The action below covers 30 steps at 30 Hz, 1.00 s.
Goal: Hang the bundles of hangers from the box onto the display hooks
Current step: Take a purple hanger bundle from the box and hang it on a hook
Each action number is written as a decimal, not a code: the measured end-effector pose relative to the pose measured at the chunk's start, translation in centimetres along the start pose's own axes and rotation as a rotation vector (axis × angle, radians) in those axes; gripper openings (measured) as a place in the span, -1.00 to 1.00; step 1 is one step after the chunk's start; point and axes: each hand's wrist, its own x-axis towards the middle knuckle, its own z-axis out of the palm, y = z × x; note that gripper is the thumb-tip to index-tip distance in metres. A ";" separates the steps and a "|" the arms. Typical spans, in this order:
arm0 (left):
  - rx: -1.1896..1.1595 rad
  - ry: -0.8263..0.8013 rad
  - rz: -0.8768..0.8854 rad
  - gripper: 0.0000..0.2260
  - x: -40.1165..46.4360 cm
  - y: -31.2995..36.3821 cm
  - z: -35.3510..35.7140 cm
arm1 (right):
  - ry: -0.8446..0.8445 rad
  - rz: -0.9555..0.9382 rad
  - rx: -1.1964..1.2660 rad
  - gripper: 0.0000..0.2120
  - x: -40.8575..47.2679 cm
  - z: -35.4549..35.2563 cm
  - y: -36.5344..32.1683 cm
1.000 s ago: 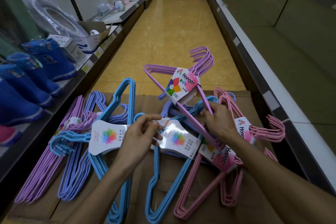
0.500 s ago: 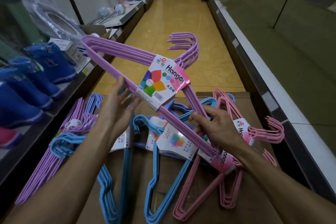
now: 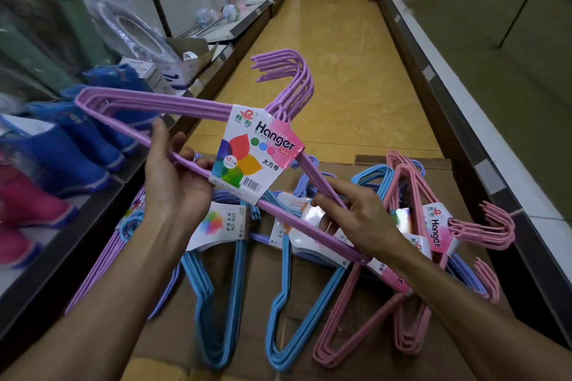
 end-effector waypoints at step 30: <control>-0.020 -0.097 0.107 -0.73 -13.8 26.3 21.1 | 0.084 -0.110 -0.581 -0.85 5.9 -5.1 -36.2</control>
